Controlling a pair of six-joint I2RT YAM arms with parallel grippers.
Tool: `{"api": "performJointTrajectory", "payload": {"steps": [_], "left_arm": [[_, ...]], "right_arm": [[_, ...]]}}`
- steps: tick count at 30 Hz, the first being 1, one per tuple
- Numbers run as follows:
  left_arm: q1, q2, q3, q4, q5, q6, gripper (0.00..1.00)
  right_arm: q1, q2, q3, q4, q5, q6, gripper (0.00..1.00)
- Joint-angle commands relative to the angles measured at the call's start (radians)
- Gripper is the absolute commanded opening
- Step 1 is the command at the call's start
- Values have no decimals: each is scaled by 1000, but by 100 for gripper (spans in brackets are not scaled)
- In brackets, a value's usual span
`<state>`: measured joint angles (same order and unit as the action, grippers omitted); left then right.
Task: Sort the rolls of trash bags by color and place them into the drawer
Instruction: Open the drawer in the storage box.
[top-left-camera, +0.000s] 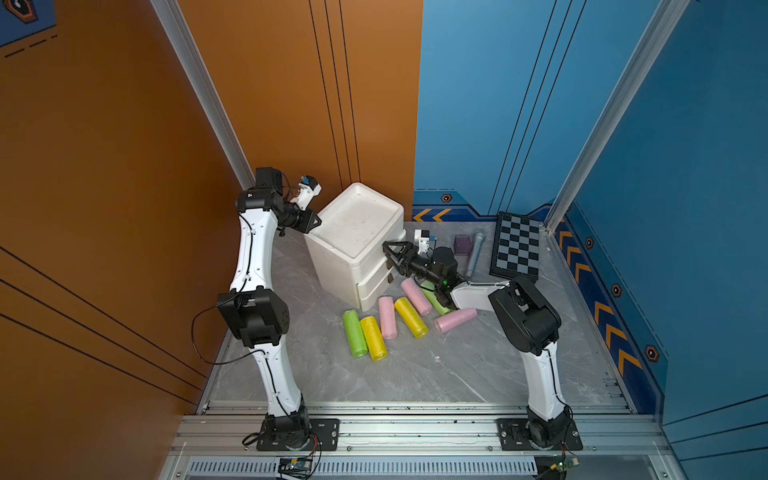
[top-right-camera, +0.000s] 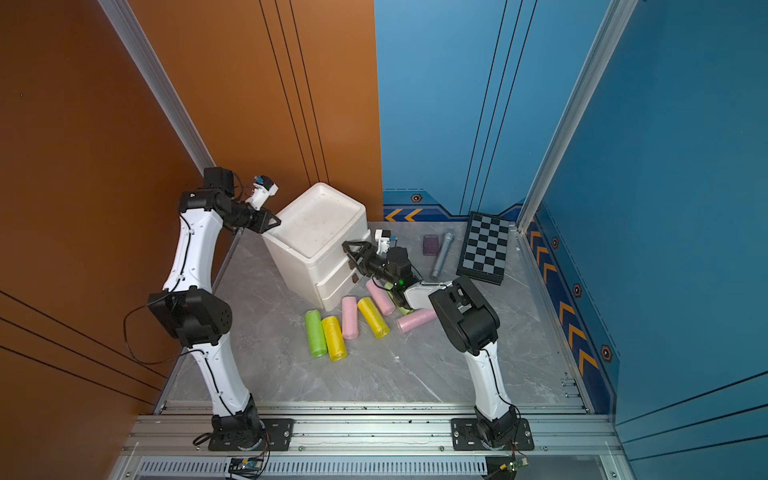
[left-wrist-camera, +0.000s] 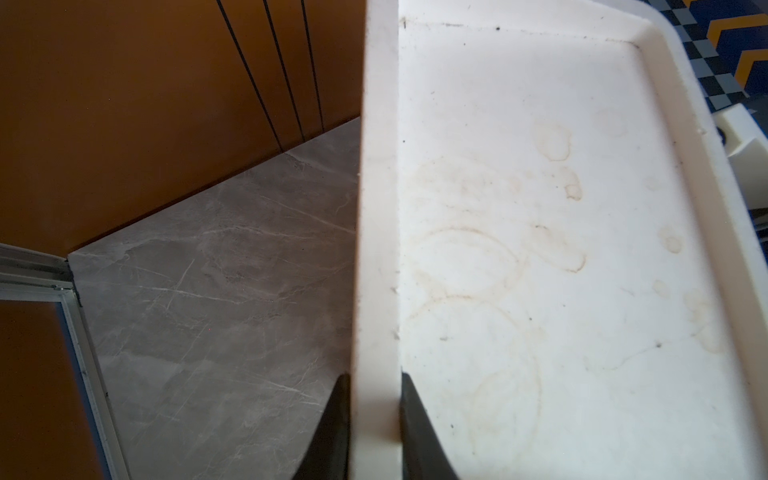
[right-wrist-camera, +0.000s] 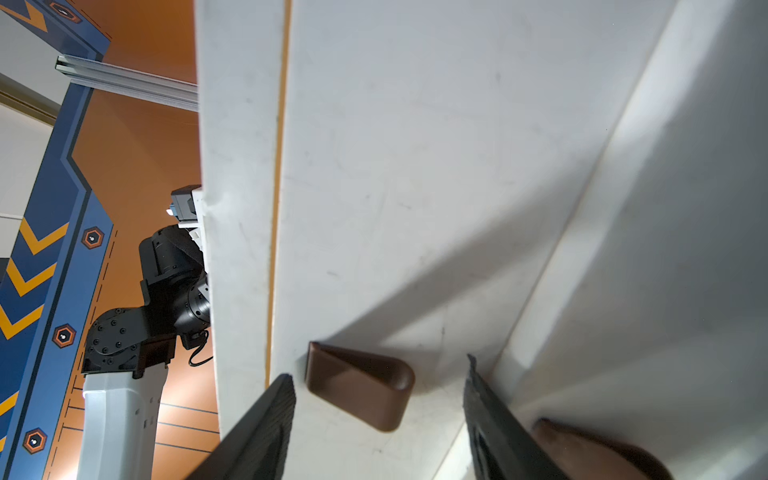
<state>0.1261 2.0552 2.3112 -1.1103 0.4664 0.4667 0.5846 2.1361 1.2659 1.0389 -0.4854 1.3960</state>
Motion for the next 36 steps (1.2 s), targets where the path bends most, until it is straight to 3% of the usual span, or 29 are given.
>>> {"api": "performJointTrajectory", "payload": {"steps": [1, 6, 12, 21, 31, 36], "left_arm": [[-29, -53, -3, -21, 130, -49, 0], [-30, -51, -3, -21, 134, -46, 0], [-30, -53, -7, -21, 137, -45, 0], [-30, -56, -12, -20, 140, -43, 0], [-31, -59, -17, -21, 143, -43, 0], [-32, -62, -21, -20, 138, -42, 0]], "right_arm": [[43, 16, 11, 75, -4, 33, 66], [33, 19, 15, 78, 3, 27, 65], [21, 12, 34, 84, 0, 37, 55], [13, -27, -1, 77, 13, 14, 50], [-8, -22, -15, 114, 7, 45, 32], [-18, -46, -48, 104, 4, 38, 12]]}}
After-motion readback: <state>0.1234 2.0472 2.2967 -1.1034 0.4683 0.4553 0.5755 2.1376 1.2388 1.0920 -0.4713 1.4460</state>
